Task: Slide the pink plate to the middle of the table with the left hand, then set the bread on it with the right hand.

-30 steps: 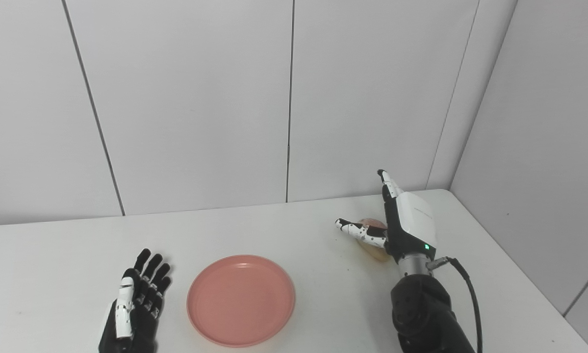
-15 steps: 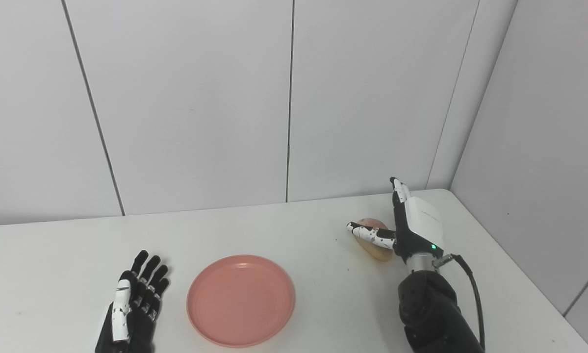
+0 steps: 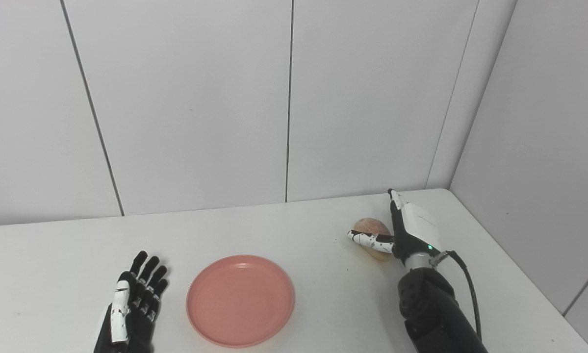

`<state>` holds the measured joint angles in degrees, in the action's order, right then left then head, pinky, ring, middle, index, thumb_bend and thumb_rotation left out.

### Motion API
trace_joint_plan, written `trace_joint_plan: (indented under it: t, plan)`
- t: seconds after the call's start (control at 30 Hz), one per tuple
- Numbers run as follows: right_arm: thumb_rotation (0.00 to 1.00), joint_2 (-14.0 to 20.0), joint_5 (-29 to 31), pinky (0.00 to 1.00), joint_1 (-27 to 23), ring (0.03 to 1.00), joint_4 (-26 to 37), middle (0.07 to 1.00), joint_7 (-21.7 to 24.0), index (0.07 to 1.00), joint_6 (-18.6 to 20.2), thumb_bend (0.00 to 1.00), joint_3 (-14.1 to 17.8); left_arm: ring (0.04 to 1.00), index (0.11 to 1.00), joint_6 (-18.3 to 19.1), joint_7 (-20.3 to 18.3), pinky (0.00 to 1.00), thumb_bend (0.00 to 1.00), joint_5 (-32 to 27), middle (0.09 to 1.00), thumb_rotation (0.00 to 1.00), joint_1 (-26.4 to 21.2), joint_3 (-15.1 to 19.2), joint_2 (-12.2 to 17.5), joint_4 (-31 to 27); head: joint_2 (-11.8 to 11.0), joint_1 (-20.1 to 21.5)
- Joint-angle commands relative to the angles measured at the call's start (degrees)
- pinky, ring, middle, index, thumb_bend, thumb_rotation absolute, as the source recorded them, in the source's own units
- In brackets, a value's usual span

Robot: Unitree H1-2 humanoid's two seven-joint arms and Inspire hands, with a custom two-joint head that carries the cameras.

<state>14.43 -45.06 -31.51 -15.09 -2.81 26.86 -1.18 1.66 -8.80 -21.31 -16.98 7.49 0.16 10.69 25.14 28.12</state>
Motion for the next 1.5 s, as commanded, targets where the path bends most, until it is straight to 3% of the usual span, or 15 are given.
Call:
trace_joint_plan:
  t: [0.0, 0.77, 1.0, 1.07, 1.27, 1.47]
  plan:
    - [0.6, 1.64, -0.24, 0.89, -2.87, 0.941, 0.55, 0.957, 0.17, 0.963, 0.03, 0.87, -0.12, 0.929, 0.918, 1.35, 0.41, 0.97, 0.28, 0.05, 0.933, 1.0, 2.57, 0.36, 0.19, 1.12, 0.15, -0.08]
    - [0.61, 2.48, -3.95, 0.87, -7.79, 0.899, -6.67, 0.916, 7.76, 0.942, 0.04, 0.87, -1.74, 0.933, 0.921, 2.16, 0.31, 0.97, 0.29, -0.01, 0.938, 1.0, 2.82, 0.31, 0.07, 0.1, 1.38, -0.61]
    - [0.6, 1.63, -7.4, 0.81, -8.69, 0.87, -7.74, 0.898, 9.6, 0.918, 0.05, 0.87, 1.1, 0.925, 0.91, 2.64, 1.07, 0.95, 0.3, 0.49, 0.926, 1.0, 2.87, 0.25, -0.15, -0.39, 1.73, -0.97]
    - [0.57, 1.4, -7.86, 0.78, -8.8, 0.838, -7.87, 0.853, 9.37, 0.88, 0.05, 0.88, 2.0, 0.923, 0.907, 2.73, 1.16, 0.95, 0.3, 0.49, 0.924, 1.0, 2.87, 0.28, -0.21, -0.45, 1.82, -1.02]
    - [0.55, 1.16, -9.49, 0.78, -9.08, 0.856, -7.8, 0.878, 9.78, 0.888, 0.05, 0.86, 3.53, 0.923, 0.905, 2.87, 1.17, 0.95, 0.3, 0.37, 0.925, 1.0, 2.97, 0.29, -0.3, -0.66, 2.0, -1.1]
    - [0.5, 0.75, -10.39, 0.64, -9.57, 0.787, -8.72, 0.854, 9.77, 0.872, 0.05, 0.85, 4.94, 0.921, 0.901, 2.81, 1.06, 0.95, 0.3, 0.25, 0.92, 1.0, 2.91, 0.3, -0.34, -0.49, 2.1, -1.3]
